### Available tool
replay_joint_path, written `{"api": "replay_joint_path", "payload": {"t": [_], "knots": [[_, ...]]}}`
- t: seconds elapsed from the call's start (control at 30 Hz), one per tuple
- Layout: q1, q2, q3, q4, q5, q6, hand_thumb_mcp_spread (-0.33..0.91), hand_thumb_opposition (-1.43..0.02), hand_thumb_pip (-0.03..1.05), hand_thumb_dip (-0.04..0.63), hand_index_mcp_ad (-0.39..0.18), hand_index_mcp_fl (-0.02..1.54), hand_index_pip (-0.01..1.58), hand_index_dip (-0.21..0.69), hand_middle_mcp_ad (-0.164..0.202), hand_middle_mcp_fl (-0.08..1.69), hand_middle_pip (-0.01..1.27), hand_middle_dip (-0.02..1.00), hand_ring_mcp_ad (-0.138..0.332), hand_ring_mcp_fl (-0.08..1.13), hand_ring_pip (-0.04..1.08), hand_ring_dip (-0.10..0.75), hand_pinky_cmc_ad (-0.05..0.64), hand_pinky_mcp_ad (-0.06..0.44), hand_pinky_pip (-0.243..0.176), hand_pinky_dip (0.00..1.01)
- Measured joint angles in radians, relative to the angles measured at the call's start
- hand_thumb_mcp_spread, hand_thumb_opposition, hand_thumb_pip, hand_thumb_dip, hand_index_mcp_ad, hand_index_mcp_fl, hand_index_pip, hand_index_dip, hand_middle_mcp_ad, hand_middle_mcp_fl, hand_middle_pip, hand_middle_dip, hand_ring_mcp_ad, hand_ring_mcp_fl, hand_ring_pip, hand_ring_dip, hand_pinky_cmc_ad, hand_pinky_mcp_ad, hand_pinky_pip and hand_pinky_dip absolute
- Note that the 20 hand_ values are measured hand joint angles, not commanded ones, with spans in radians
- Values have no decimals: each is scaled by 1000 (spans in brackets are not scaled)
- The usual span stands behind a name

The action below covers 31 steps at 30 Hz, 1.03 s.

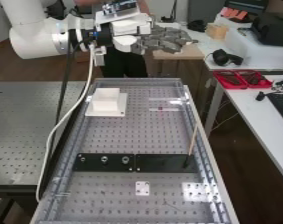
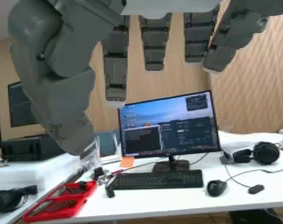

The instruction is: Grab the pcb board and place it in the clear container

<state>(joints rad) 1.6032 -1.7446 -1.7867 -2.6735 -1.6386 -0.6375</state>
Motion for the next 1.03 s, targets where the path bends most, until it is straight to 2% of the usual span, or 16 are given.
{"api": "replay_joint_path", "payload": {"t": [0.57,0.83,0.97,1.03], "knots": [[7,4,1,-4,14,-11,401,-855,531,283,-113,354,482,227,75,72,136,173,218,12,103,52,291,180,-61,353],[8,31,-28,10,59,-8,401,-855,531,283,-113,358,480,227,73,75,136,173,218,12,103,52,291,180,-61,353],[6,49,-46,12,86,-6,398,-855,522,283,-108,342,421,234,75,72,136,173,220,12,103,52,291,180,-61,353],[5,61,-57,9,102,-6,398,-855,518,283,-108,339,340,237,75,72,136,173,220,12,103,52,291,180,-61,353]]}}
